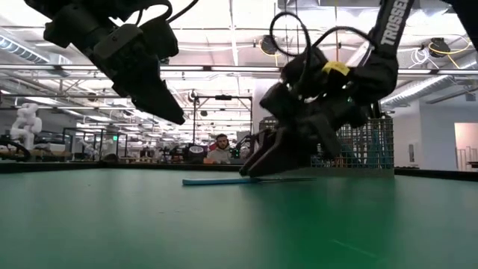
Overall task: Sort silverware
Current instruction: Put the blue table knife into the silverware basket
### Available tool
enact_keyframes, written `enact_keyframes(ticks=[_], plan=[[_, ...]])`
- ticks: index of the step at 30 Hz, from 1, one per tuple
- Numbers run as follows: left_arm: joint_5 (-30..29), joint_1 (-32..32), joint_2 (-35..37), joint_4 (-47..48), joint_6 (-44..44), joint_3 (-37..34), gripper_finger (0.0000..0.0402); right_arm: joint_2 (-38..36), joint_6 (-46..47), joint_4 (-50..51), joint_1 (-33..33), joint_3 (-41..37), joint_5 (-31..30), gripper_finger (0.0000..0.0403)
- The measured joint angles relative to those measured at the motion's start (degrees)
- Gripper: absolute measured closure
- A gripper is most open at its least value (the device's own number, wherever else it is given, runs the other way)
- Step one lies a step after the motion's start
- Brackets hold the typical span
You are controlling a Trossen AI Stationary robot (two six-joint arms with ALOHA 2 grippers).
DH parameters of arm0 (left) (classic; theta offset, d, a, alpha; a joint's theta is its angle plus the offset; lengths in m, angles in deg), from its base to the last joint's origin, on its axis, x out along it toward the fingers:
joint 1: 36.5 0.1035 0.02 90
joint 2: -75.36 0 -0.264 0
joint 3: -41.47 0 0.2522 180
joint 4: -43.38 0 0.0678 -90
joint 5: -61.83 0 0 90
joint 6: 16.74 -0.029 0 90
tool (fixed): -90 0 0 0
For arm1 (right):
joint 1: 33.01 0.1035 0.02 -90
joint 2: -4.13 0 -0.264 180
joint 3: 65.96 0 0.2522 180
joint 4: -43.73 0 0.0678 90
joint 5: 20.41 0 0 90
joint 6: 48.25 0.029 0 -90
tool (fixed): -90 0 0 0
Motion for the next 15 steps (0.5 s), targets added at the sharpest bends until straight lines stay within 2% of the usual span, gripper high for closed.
enact_keyframes(ticks=[7,15], plan=[[0.3,0.0,0.2,1.0,0.9,0.0,0.0221,2.4,-2.6,3.5,0.0,1.1,0.1,0.0287],[0.3,0.0,0.3,1.6,1.5,0.0,0.0221,2.3,-2.7,10.0,-0.1,1.3,-0.1,0.0386]])
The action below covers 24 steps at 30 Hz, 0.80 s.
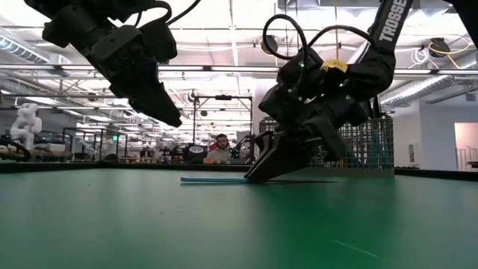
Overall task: Sort silverware
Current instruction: Put the blue table knife into the silverware basket
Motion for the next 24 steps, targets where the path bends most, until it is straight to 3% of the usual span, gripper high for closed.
enact_keyframes(ticks=[10,20,24], plan=[[1.3,0.0,0.0,0.0,0.0,0.0,0.0221,-2.6,2.3,-0.7,0.2,-0.5,-0.8,0.0391],[0.0,-1.5,1.5,-0.2,-1.5,0.0,0.0221,-13.2,2.5,5.8,1.2,-0.6,-1.4,0.0393],[-1.3,-1.6,3.6,0.2,-1.8,0.0,0.0221,-18.5,1.3,10.3,2.6,-0.7,-5.9,0.0393]])
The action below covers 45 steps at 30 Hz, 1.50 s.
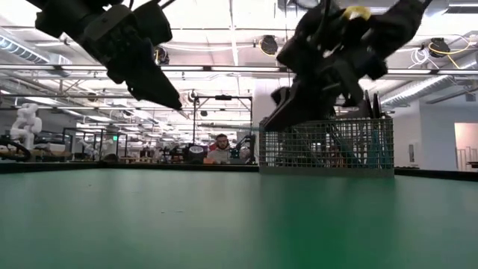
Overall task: Sort silverware
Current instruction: Put the blue table knife into the silverware basket
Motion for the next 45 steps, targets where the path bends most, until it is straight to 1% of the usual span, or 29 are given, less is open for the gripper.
enact_keyframes(ticks=[5,7,14,18,20,23,26,30,38,41,45], plan=[[-2.2,-0.5,3.6,3.1,-1.4,0.0,0.0221,-7.5,-1.6,9.5,1.6,0.2,-8.2,0.0394],[-4.0,-0.7,5.2,4.8,-1.4,0.0,0.0221,-10.4,-2.6,14.4,2.2,1.3,-11.8,0.0394],[-6.2,-1.1,10.3,4.1,0.1,-3.6,0.0221,-17.3,-7.4,32.1,2.8,9.2,-23.6,0.0394],[-6.4,-1.8,11.4,3.9,1.8,-5.2,0.0221,-19.5,-11.4,41.3,2.8,15.0,-30.7,0.0394],[-6.5,-2.2,11.4,3.2,1.9,-6.0,0.0221,-20.1,-12.7,46.9,2.7,18.4,-34.8,0.0394],[-7.0,-2.6,11.6,1.6,1.9,-7.0,0.0221,-20.1,-13.6,55.6,2.6,23.9,-39.1,0.0394],[-8.8,-3.0,11.6,1.2,1.5,-7.4,0.0221,-20.2,-13.9,63.8,2.6,28.5,-42.4,0.0394],[-9.8,-3.2,11.6,0.9,-0.2,-7.4,0.0221,-20.2,-18.1,74.1,2.6,32.3,-45.2,0.0394],[-10.0,-3.2,11.6,-2.0,-4.2,-7.4,0.0221,-20.2,-29.9,88.7,2.6,33.4,-50.4,0.0394],[-10.0,-3.2,11.6,-2.0,-4.3,-7.4,0.0221,-20.2,-32.8,93.6,2.6,33.4,-53.7,0.0394],[-10.0,-3.2,11.6,-2.0,-4.4,-7.4,0.0221,-20.2,-34.1,99.6,2.0,33.4,-59.2,0.0394]])
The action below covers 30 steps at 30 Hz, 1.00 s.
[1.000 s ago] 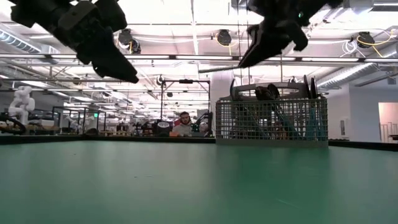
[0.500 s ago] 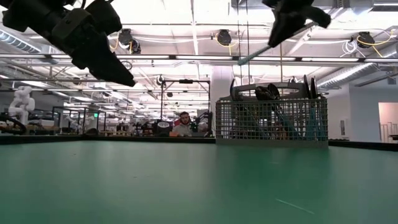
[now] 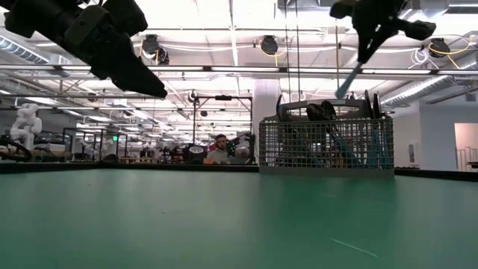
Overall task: Sort silverware
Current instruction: Put the blue table knife into the silverware basket
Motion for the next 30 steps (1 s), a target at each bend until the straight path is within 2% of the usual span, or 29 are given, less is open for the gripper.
enact_keyframes(ticks=[4,8,20,26,30], plan=[[0.0,0.0,0.0,0.0,0.0,0.0,0.0221,0.0,-0.5,5.7,-2.1,0.0,-0.1,0.0394],[0.0,0.0,0.0,0.0,0.0,0.0,0.0221,-0.2,-1.3,5.8,-4.2,0.0,-0.1,0.0394],[-1.0,0.0,0.0,0.0,0.1,0.0,0.0221,-0.4,-17.8,5.9,-14.1,0.0,0.0,0.0394],[-2.5,0.0,0.0,0.0,0.1,0.0,0.0221,1.1,-23.2,5.9,-17.8,0.0,0.4,0.0394],[-3.4,0.6,0.0,0.0,0.1,0.0,0.0221,3.7,-25.4,5.9,-19.9,0.0,3.8,0.0394]])
